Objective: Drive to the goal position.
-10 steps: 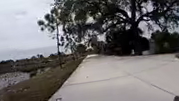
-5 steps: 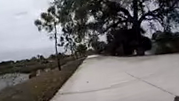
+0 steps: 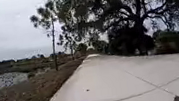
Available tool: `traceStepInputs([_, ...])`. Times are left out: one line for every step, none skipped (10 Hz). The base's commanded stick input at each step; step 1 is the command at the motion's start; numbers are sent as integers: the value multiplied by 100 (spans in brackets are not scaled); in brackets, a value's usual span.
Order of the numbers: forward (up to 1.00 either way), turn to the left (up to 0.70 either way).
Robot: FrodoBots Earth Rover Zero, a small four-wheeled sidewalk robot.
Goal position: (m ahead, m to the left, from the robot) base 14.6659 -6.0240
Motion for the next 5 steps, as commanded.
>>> traceStepInputs([100,0])
traceStepInputs([100,0])
traceStepInputs([100,0])
traceStepInputs([100,0])
traceStepInputs([100,0])
